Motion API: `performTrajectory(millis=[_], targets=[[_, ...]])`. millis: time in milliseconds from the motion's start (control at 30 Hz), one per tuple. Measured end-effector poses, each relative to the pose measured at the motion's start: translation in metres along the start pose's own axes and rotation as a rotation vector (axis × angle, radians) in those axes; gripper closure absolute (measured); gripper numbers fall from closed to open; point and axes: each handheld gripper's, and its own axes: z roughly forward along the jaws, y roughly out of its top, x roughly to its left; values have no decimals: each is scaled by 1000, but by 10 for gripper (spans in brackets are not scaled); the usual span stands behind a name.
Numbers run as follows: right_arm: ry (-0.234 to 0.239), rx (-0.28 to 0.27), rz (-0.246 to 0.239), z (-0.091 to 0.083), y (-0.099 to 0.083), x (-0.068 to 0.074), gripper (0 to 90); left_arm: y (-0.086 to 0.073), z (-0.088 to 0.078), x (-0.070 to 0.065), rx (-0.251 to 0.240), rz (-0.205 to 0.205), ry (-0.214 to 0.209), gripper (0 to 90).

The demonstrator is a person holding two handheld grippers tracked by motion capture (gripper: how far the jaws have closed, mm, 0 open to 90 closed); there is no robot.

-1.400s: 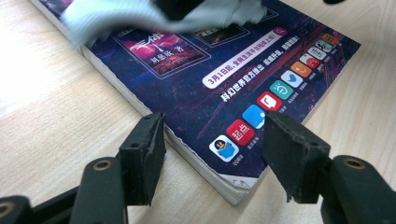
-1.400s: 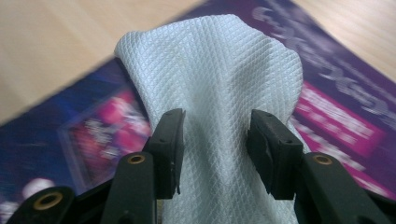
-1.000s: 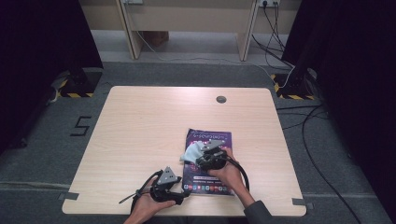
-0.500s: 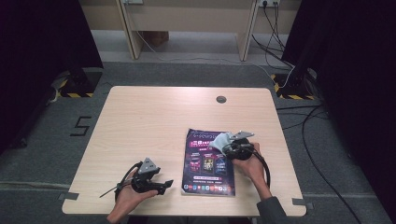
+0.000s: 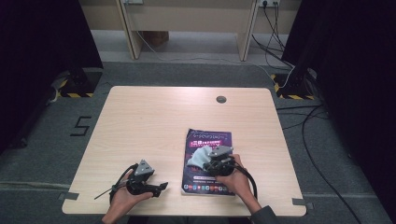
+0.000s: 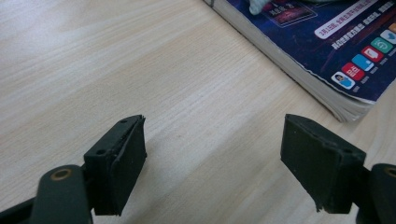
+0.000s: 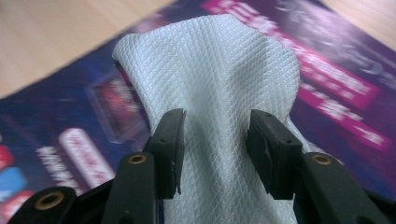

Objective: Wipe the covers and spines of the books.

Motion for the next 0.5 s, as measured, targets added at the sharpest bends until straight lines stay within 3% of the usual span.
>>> performTrajectory(millis=[100,233,367,500], targets=[[16,8,-28,2,4,9,562,0,0,2,1,-7,7,215],[37,0,2,2,2,1,544,0,0,4,4,-10,14,214],[-41,0,30,1,0,-16,541,1,0,5,-2,-13,20,204],[-37,-6,79,-1,-5,-27,543,1,0,7,-10,-30,33,199]])
